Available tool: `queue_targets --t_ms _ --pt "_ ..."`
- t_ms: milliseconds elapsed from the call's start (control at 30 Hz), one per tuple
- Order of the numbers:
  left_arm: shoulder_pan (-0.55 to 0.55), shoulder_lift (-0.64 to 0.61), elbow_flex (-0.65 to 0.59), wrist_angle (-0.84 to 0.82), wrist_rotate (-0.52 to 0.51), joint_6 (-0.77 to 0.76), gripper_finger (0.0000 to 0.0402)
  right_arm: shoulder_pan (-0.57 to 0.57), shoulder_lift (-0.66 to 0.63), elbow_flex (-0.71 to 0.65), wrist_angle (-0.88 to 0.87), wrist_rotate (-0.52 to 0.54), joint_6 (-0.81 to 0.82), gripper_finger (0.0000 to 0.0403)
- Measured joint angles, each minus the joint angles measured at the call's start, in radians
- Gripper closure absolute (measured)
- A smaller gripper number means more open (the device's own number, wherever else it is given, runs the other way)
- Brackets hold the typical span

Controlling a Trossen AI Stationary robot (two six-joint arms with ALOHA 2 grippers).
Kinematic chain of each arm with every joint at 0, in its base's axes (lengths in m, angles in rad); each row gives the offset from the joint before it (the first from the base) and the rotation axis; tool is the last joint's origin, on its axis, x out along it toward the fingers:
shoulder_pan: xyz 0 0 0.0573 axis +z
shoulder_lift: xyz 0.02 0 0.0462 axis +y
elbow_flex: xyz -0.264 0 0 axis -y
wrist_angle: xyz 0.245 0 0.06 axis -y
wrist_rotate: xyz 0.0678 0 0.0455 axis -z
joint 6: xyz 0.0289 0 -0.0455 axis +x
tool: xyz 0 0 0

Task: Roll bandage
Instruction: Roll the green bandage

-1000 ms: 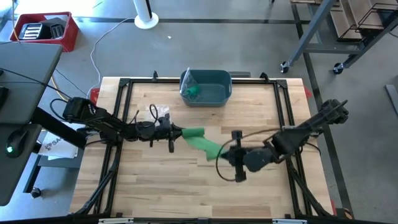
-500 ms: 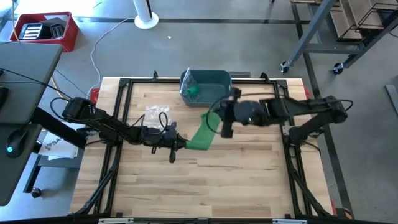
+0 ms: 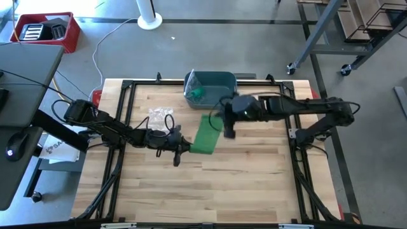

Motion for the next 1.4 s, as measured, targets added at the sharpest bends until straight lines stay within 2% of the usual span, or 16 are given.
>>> queue_targets --t_ms 133,267,367,467,533,600,767,833,1033,1167,1233,1400 --pt "0.027 0.0 0.0 -0.01 -0.081 -0.02 0.0386 0.091 -0.002 0.0 0.007 -0.176 -0.015 0.0403" --pt "0.071 0.0 0.0 -0.011 -0.138 -0.038 0.0386 0.235 -0.001 0.0 0.005 -0.351 -0.025 0.0403" --pt "0.113 0.0 0.0 -0.009 -0.141 -0.059 0.0386 0.351 -0.001 -0.001 0.008 -0.433 0.017 0.0403" --pt "0.141 0.0 0.0 0.004 -0.125 -0.048 0.0386 0.447 -0.001 -0.001 0.06 -0.458 0.037 0.0403" --pt "0.15 0.0 0.0 0.034 -0.108 -0.037 0.0386 0.49 -0.001 -0.001 0.119 -0.42 0.019 0.0403" --pt "0.153 0.0 0.0 0.051 -0.097 -0.037 0.0386 0.517 -0.001 -0.001 0.181 -0.338 -0.03 0.0403" --pt "0.138 0.0 0.0 0.05 -0.002 -0.054 0.0386 0.506 -0.009 0.003 0.242 -0.033 -0.111 0.0403" --pt "0.117 0.002 0.0 0.048 0.023 -0.06 0.0386 0.483 -0.014 0.026 0.248 0.057 -0.133 0.0403" --pt "0.039 0.025 0.0 0.048 0.047 -0.042 0.0386 0.391 -0.017 0.091 0.231 0.197 -0.155 0.0403" --pt "0.002 0.038 0.0 0.046 0.033 -0.041 0.0386 0.32 -0.017 0.115 0.168 0.2 -0.111 0.0403" --pt "-0.006 0.039 0.0 0.045 -0.001 -0.047 0.0386 0.296 -0.017 0.117 0.137 0.131 -0.096 0.0403" --pt "0.019 0.038 -0.001 0.054 -0.061 -0.048 0.0386 0.305 -0.014 0.117 0.039 -0.243 -0.062 0.0403"
